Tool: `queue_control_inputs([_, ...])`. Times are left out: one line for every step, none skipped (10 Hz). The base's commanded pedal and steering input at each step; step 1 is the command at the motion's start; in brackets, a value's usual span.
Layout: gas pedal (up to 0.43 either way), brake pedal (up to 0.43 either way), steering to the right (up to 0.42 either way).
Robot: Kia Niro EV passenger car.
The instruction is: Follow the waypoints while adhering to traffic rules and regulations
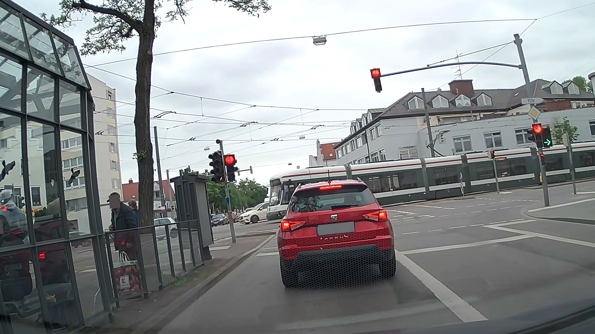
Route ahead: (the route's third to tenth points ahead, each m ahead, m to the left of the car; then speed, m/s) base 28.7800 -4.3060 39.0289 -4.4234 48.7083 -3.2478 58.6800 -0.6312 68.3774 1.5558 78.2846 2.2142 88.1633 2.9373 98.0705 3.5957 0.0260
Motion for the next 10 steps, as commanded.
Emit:
queue_control_inputs([0.000,0.128,-0.003])
queue_control_inputs([0.000,0.128,-0.003])
queue_control_inputs([0.000,0.128,-0.003])
queue_control_inputs([0.000,0.128,-0.003])
queue_control_inputs([0.000,0.128,-0.003])
queue_control_inputs([0.000,0.128,-0.003])
queue_control_inputs([0.000,0.128,-0.003])
queue_control_inputs([0.000,0.134,-0.004])
queue_control_inputs([0.000,0.134,-0.006])
queue_control_inputs([0.000,0.134,-0.006])
